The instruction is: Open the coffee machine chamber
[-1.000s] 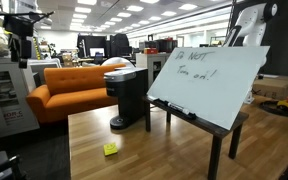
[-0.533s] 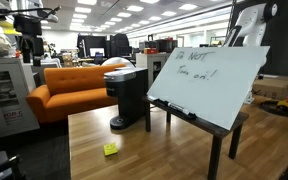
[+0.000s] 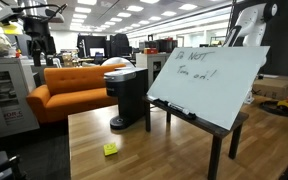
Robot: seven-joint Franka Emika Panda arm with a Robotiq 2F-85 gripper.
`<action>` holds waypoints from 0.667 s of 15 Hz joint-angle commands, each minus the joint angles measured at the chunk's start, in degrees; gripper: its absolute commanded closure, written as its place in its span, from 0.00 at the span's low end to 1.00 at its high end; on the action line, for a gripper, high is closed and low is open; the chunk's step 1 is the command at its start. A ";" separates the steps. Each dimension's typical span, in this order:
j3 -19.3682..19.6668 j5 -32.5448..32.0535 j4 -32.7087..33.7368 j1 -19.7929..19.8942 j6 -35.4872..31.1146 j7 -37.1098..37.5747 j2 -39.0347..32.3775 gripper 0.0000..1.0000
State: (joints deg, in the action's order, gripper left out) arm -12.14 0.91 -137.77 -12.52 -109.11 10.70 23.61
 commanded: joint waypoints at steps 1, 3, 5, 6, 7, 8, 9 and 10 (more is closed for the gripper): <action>-1.68 -5.13 0.53 1.24 0.16 0.16 -1.14 0.00; -1.84 -7.81 0.21 1.22 -0.36 0.01 -1.43 0.00; -1.85 -10.24 -0.20 1.20 -1.11 -0.23 -1.80 0.00; -1.79 -11.38 -0.40 1.18 -1.53 -0.36 -2.05 0.00; -1.66 -12.57 -0.67 1.20 -2.20 -0.61 -2.45 0.00; -1.56 -13.71 -1.04 1.25 -3.21 -0.75 -2.79 0.00; -1.42 -14.69 -1.40 1.25 -4.26 -1.04 -3.13 0.00; -1.25 -15.62 -1.71 1.27 -5.21 -1.47 -3.63 0.00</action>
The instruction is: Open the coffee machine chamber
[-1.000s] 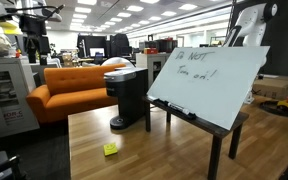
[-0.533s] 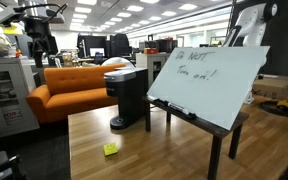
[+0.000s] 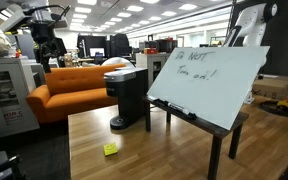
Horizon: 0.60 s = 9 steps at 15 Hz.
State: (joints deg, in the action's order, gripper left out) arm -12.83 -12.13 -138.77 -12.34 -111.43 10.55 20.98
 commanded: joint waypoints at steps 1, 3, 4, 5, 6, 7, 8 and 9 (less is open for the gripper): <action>-0.39 -3.35 -0.98 1.07 -3.87 -1.88 -1.54 0.00; -0.17 -4.84 -1.52 1.18 -5.81 -2.83 -2.58 0.00; -0.09 -5.71 -1.77 1.25 -6.71 -3.35 -3.06 0.00; 0.00 -6.56 -2.02 1.29 -7.49 -4.05 -3.49 0.00; 0.00 -7.79 -2.29 1.43 -8.58 -4.61 -3.86 0.00; 0.06 -8.75 -2.44 1.50 -9.26 -5.23 -4.18 0.00; 0.12 -9.95 -2.71 1.61 -10.15 -5.92 -4.46 0.00; 0.16 -11.23 -2.95 1.72 -11.02 -6.48 -4.65 0.00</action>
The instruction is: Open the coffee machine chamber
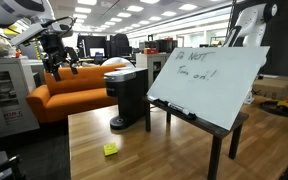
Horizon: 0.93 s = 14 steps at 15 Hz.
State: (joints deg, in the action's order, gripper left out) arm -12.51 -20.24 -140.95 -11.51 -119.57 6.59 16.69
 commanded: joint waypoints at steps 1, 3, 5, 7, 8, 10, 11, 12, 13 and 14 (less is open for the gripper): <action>-0.10 -4.44 -1.18 0.98 -3.81 -3.18 -0.44 0.00; 0.13 -7.16 -1.98 1.31 -5.96 -4.45 -0.60 0.00; 0.39 -9.94 -2.78 1.82 -8.01 -5.53 -0.60 0.00; 0.82 -12.63 -3.54 2.52 -10.34 -6.29 -0.64 0.00; 1.15 -14.05 -3.87 2.92 -11.49 -6.76 -0.68 0.00; 2.02 -16.60 -4.42 3.66 -13.73 -7.72 -0.75 0.00; 2.50 -17.79 -4.67 4.06 -14.92 -8.29 -0.81 0.00; 3.00 -19.14 -4.93 4.53 -16.20 -8.76 -0.88 0.00; 3.56 -20.00 -5.09 4.86 -17.24 -9.51 -0.99 0.00; 4.15 -21.28 -5.39 5.24 -18.67 -10.18 -1.02 0.00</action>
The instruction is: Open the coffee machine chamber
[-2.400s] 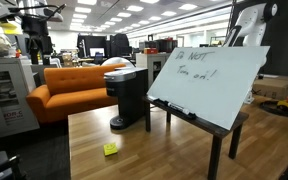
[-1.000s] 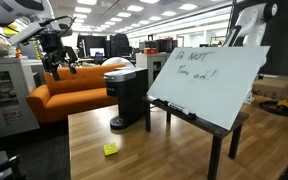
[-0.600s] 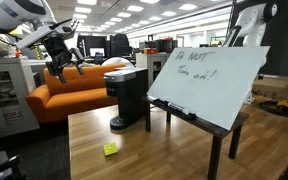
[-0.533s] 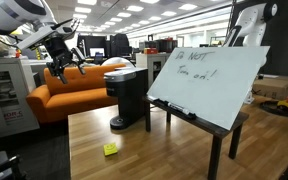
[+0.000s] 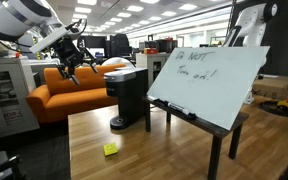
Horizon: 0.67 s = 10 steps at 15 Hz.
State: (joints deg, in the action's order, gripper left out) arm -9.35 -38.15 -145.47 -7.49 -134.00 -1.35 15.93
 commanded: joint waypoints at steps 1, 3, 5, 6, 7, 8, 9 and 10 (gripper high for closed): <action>1.59 -4.28 -1.17 1.55 -5.62 -3.16 -0.32 0.00; 2.73 -6.26 -1.82 2.09 -8.45 -4.86 -0.50 0.00; 3.75 -8.00 -2.53 2.46 -11.18 -6.44 -0.69 0.00; 4.18 -8.66 -2.92 2.60 -12.52 -7.25 -0.82 0.00; 4.51 -9.15 -3.20 2.70 -13.61 -7.87 -0.96 0.00; 4.81 -9.72 -3.51 2.81 -14.84 -8.47 -1.15 0.00; 5.06 -10.21 -3.74 2.86 -15.89 -9.05 -1.37 0.00; 5.22 -10.57 -3.90 2.91 -16.67 -9.60 -1.60 0.00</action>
State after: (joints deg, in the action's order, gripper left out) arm -4.68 -46.62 -148.84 -5.41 -146.86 -8.74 15.08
